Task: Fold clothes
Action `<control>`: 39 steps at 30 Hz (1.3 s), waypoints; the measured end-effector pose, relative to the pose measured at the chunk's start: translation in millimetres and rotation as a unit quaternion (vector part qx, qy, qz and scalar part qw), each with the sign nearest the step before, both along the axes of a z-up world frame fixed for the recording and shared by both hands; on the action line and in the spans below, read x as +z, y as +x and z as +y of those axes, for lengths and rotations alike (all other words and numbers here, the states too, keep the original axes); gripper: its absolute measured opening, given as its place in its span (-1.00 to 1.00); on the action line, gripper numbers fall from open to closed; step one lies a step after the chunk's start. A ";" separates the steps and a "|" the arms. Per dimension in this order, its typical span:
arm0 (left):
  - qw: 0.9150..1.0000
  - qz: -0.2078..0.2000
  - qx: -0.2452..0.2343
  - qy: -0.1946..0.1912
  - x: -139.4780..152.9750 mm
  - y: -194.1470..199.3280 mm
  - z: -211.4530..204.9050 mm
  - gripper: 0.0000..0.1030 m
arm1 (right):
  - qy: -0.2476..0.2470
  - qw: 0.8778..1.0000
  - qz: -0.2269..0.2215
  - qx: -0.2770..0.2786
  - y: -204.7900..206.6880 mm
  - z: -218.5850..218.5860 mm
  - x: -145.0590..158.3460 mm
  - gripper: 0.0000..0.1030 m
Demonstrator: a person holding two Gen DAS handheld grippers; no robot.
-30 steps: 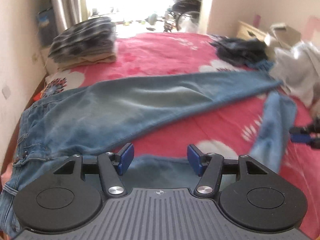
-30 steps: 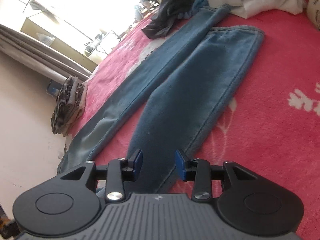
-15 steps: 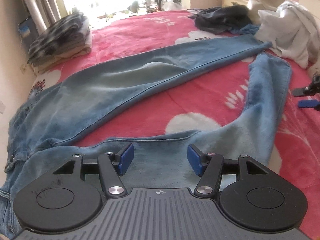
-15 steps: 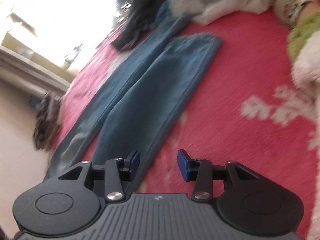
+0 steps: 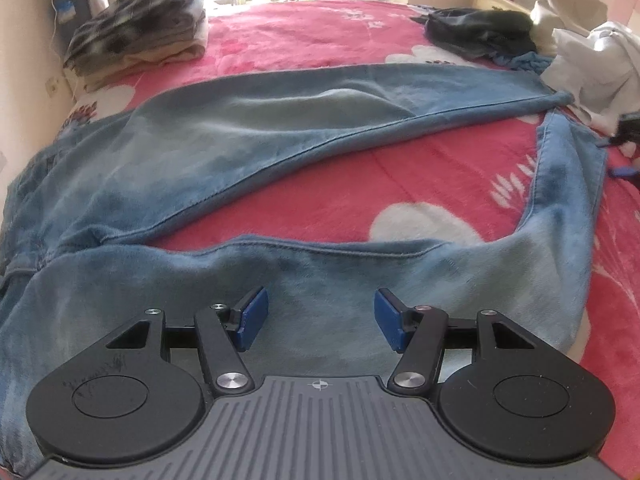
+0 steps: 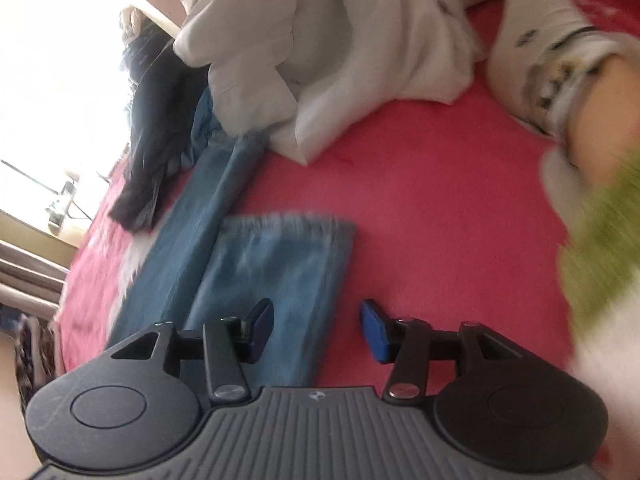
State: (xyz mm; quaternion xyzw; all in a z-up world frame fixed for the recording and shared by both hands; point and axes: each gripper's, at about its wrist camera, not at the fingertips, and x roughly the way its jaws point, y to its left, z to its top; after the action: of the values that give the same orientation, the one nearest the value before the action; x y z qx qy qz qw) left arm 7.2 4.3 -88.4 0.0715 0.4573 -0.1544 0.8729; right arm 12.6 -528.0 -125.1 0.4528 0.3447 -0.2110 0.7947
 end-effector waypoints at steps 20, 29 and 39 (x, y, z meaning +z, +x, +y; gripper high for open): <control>1.000 -0.001 0.003 0.015 -2.4 -8.2 7.0 0.15 | -0.088 0.994 0.032 0.056 -101.3 -22.5 105.5 -0.91; 1.000 0.007 0.008 0.015 -10.3 -12.4 18.1 0.15 | -0.125 0.980 0.121 0.098 -107.7 -27.1 106.1 -0.82; 1.000 0.007 0.006 0.015 -9.8 -20.0 26.8 0.15 | -0.267 0.954 0.123 0.062 -124.2 -13.0 137.0 -0.35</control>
State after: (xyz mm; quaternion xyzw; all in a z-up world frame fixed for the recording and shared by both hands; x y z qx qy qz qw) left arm -12.8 31.0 -98.2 0.0806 0.4661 -0.1429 0.8694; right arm -111.7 -541.1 11.9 0.1722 0.3983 -0.2997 0.8496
